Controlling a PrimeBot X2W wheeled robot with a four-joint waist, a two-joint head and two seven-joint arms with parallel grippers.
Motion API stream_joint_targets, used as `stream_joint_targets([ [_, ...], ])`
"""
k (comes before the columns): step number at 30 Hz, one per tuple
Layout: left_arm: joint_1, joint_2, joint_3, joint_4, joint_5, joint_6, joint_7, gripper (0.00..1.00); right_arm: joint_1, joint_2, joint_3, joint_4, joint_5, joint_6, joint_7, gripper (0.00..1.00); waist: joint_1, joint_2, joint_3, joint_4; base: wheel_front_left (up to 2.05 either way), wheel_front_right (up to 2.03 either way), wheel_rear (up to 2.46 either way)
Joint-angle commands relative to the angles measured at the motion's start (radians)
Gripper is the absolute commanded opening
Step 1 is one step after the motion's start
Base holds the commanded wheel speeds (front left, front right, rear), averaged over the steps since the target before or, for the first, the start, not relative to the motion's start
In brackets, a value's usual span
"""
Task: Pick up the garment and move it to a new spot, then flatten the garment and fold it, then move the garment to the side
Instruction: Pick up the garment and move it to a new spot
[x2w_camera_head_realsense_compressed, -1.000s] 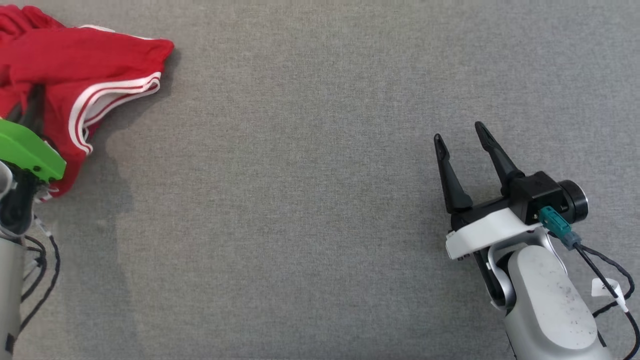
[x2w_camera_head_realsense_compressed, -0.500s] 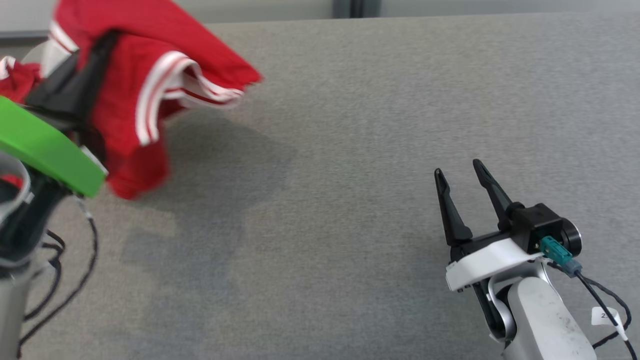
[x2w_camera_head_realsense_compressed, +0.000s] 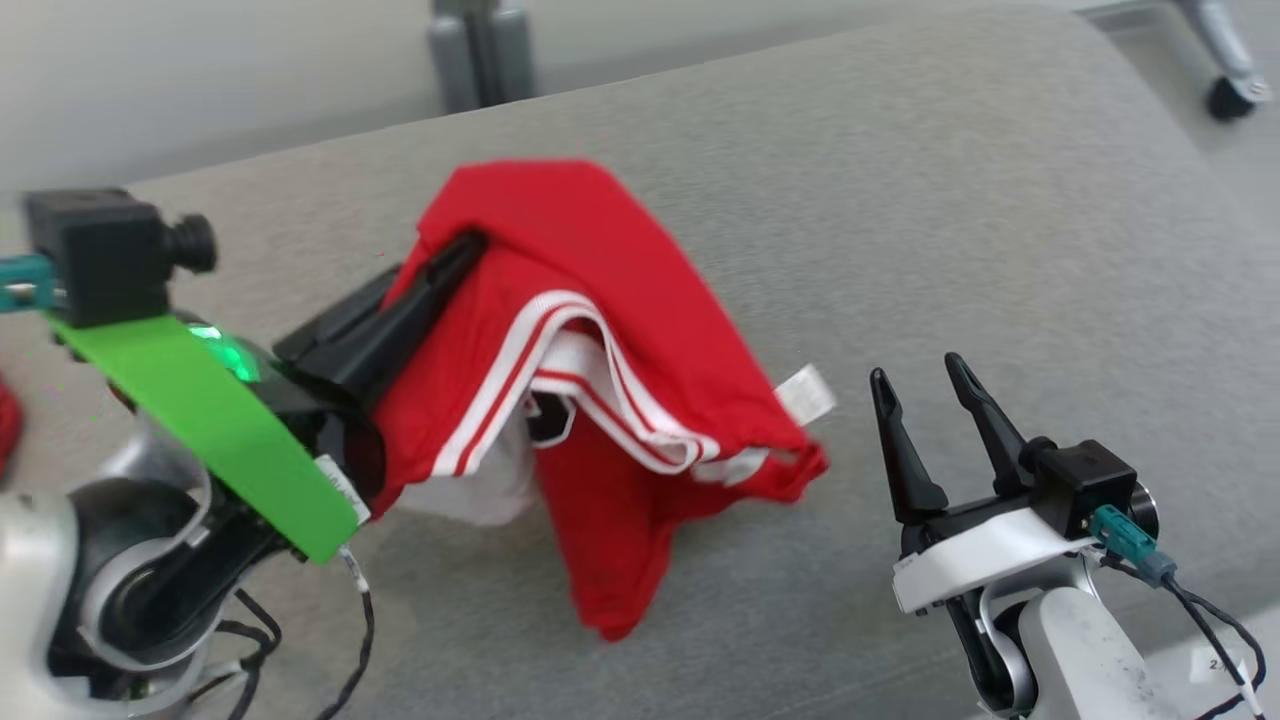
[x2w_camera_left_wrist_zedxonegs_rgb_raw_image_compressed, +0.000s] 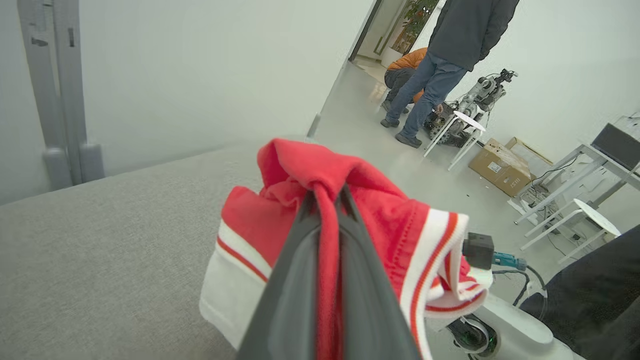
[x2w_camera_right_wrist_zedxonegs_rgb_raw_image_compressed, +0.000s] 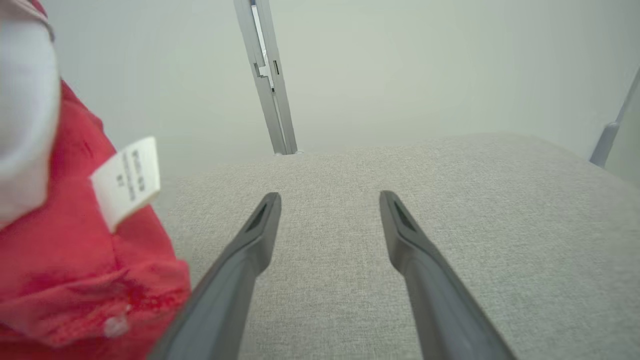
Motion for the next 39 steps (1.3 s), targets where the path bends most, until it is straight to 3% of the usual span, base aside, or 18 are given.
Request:
stream_joint_targets([
  [1,0.028,-0.012,-0.010,0.048,-0.016,0.008,0.007,0.00,0.024,-0.001,-0.001,-0.006,0.010,-0.001,-0.003,1.00,0.0000,-0.0001,-0.024,-0.205,0.00,0.00,0.00],
  [8,0.034,-0.036,-0.014,0.418,-0.024,-0.018,-0.028,0.00,0.051,-0.001,-0.001,-0.008,0.040,-0.001,-0.003,1.00,0.0000,-0.0001,0.007,-0.360,0.00,0.00,0.00],
  [12,-0.058,-0.061,-0.012,0.643,0.075,-0.061,-0.155,0.00,0.072,-0.001,-0.027,-0.016,0.046,-0.001,-0.003,1.00,0.0000,-0.0001,0.026,-0.377,0.00,0.00,0.00],
  [14,-0.090,-0.069,-0.026,0.741,0.144,-0.079,-0.240,0.56,0.078,0.000,-0.031,-0.015,0.042,-0.001,-0.003,1.00,0.0000,-0.0001,0.029,-0.377,0.00,0.00,0.00],
  [15,-0.106,-0.067,-0.038,0.788,0.182,-0.088,-0.287,1.00,0.079,0.000,-0.031,-0.013,0.039,-0.001,-0.003,1.00,0.0000,-0.0001,0.029,-0.376,0.00,0.00,0.00],
  [21,-0.138,-0.101,-0.063,0.963,0.318,-0.103,-0.542,1.00,0.080,-0.001,-0.041,-0.011,0.021,-0.001,-0.003,1.00,0.0000,-0.0001,0.005,-0.321,0.00,0.00,0.00],
  [26,-0.091,-0.124,-0.103,0.958,0.436,-0.072,-0.739,1.00,0.093,-0.002,-0.074,-0.021,-0.020,-0.001,-0.003,1.00,0.0000,-0.0001,-0.028,-0.225,0.00,0.00,0.00],
  [32,0.066,-0.171,-0.084,0.813,0.510,0.002,-0.819,1.00,0.110,-0.002,-0.132,-0.056,-0.089,-0.001,-0.003,1.00,0.0000,-0.0001,-0.080,-0.099,0.00,0.00,0.00],
  [39,0.347,-0.237,0.048,0.537,0.692,0.076,-0.822,1.00,0.152,-0.002,-0.174,-0.098,-0.141,-0.001,-0.003,1.00,0.0000,-0.0001,-0.127,0.025,0.00,0.00,0.00],
])
